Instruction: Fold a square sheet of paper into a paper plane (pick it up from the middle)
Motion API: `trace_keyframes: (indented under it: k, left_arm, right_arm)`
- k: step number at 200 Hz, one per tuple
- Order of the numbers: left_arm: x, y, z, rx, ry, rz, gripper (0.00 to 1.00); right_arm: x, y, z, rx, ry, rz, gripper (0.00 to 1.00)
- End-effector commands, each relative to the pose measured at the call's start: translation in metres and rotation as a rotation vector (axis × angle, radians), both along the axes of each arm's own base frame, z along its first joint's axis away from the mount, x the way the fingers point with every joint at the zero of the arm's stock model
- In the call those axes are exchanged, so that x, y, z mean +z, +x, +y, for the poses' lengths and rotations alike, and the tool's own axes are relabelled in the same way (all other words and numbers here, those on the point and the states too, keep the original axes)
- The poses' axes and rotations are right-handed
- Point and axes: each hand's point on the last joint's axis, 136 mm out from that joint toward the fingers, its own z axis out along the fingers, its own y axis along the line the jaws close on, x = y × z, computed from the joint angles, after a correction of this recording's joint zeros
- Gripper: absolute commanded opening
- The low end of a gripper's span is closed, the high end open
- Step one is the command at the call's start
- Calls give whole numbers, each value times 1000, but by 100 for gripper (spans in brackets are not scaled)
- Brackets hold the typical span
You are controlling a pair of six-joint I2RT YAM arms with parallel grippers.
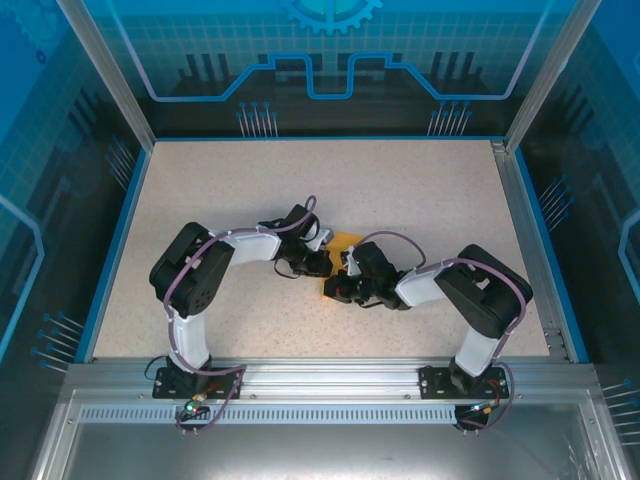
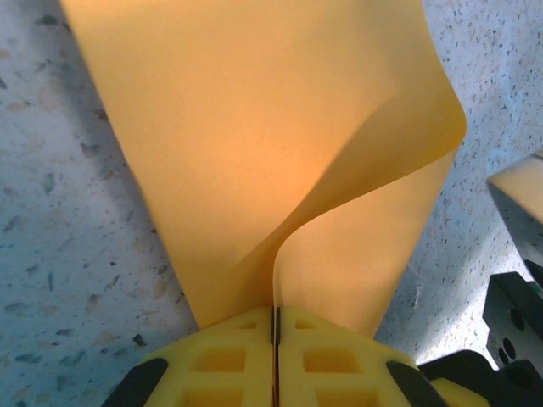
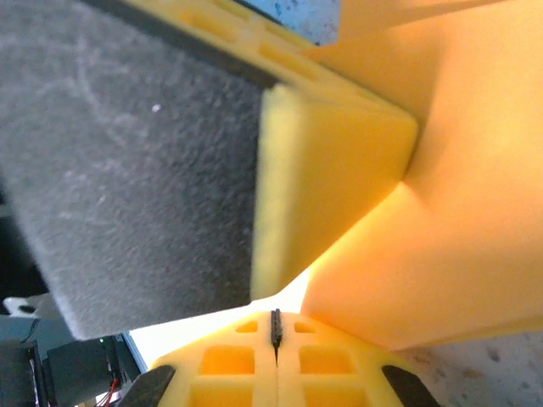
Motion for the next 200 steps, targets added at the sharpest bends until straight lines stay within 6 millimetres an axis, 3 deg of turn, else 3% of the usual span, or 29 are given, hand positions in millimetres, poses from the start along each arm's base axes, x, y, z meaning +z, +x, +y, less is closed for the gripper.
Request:
trace_keyframes:
  k: [1,74,93,140,200]
  left_arm:
    - [-22,-11,8,-22,51,53,7]
    - [-21,-11,7,-22,46,55,7]
    - [-21,-11,6,-23,45,54,7]
    - [-21,-11,6,-26,48,56,7]
    - [-20,-9,5,-23,44,54,7]
  right_arm:
    - [2,-13,5,36,5,-3,0]
    - [-27,-19,-3,34,-63,53,0]
    - [-21,-17,-9,31,-81,45,0]
    - [21,1,-19,23,23,-48,1]
    - [18,20,-25,-5,38,-44,1]
